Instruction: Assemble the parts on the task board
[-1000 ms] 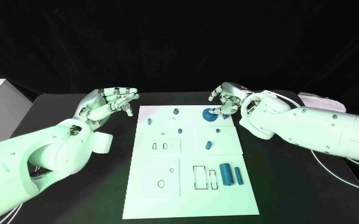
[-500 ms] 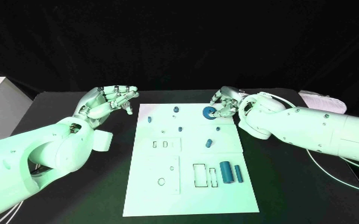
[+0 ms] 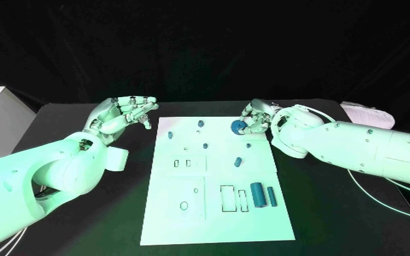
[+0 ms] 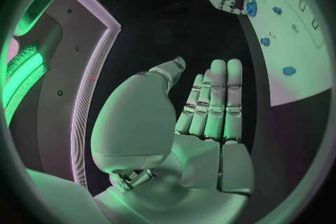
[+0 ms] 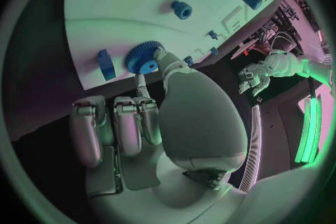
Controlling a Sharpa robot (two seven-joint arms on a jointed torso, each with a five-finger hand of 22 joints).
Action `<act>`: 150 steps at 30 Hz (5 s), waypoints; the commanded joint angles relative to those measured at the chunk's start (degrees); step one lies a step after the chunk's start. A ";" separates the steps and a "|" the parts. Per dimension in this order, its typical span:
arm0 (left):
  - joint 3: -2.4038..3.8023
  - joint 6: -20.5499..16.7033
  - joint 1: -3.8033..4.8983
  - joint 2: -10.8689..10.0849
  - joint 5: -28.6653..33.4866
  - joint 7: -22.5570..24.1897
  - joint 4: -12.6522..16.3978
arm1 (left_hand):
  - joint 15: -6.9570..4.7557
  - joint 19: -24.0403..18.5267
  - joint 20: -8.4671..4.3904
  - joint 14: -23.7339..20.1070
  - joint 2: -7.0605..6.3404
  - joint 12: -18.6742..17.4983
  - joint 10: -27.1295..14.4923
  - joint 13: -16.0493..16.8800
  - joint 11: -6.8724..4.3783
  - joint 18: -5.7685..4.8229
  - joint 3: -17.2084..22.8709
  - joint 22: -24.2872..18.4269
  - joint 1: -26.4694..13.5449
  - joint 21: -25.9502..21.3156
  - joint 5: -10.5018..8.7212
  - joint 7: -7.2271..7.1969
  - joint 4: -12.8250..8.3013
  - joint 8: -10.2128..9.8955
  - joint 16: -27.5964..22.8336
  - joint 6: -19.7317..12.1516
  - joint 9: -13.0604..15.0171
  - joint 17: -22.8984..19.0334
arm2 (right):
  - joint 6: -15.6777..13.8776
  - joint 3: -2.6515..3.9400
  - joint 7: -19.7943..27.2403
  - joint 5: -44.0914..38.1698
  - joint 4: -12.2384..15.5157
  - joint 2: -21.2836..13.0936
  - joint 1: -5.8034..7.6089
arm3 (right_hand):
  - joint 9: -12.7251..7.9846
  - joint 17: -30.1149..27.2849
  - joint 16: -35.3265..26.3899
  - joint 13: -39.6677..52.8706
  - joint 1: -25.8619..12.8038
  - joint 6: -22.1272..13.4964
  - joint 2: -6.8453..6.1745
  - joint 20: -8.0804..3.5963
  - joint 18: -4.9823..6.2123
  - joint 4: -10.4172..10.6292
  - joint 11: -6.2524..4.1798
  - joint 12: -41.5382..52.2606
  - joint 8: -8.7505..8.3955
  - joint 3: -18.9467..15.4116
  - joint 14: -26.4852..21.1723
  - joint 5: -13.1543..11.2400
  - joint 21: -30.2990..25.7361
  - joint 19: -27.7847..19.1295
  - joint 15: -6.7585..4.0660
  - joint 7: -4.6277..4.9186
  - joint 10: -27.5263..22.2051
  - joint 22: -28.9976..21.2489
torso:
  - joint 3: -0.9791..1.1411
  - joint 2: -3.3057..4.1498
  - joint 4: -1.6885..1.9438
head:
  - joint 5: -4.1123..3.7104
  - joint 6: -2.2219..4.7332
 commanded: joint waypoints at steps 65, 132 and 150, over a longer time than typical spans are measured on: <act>0.02 1.37 0.04 1.29 0.07 -0.09 -0.83 | -0.09 -0.43 0.01 -0.21 0.73 -0.05 -0.56 -0.08 0.01 0.40 0.22 0.27 -0.10 0.66 -0.28 -0.12 -0.52 -0.33 0.40 -0.46 0.08 -0.22 | -7.18 -0.37 -3.39 -20.29 1.52 12.84 -1.64 | 1.05 12.58 0.74 15.07 0.39 6.18 0.93 -1.57 -0.78 2.06 -2.07 0.19 3.16 7.56 5.55 0.75 0.25 5.99 -1.71 -2.39 6.10 15.07 | -0.13 0.08 0.16 | 0.51 -0.77; 0.02 1.38 0.04 1.12 0.07 -0.63 -0.97 | -0.08 -0.71 0.04 -0.29 0.79 -0.04 -0.68 -0.09 0.04 0.40 0.54 0.48 -0.06 1.05 -0.31 -0.08 -0.83 -0.37 0.54 -0.54 0.10 -0.44 | -8.04 -0.68 -3.60 -19.83 1.17 12.80 -2.25 | 0.87 12.70 0.75 15.07 -1.47 5.07 -0.29 -1.26 -0.78 3.43 -1.54 0.19 2.33 6.94 5.57 0.13 0.25 5.99 -1.32 -1.79 6.10 15.07 | -0.03 -0.01 -0.03 | 1.20 -1.52; 0.02 1.28 0.04 1.03 0.07 -0.83 -0.94 | -0.06 -0.76 0.05 -0.32 0.75 -0.08 -0.79 -0.11 0.07 0.40 0.54 0.51 -0.12 1.11 -0.31 -0.05 -0.85 -0.41 0.56 -0.63 0.09 -0.48 | -6.44 -0.68 -2.96 -18.17 0.34 13.15 -2.25 | -1.54 12.94 0.79 14.83 -3.42 -1.37 0.45 0.85 -0.78 6.03 0.81 -0.06 -2.82 -2.21 5.59 -5.99 0.25 5.99 0.95 0.78 5.86 15.07 | -0.03 0.01 -0.04 | 1.14 -1.47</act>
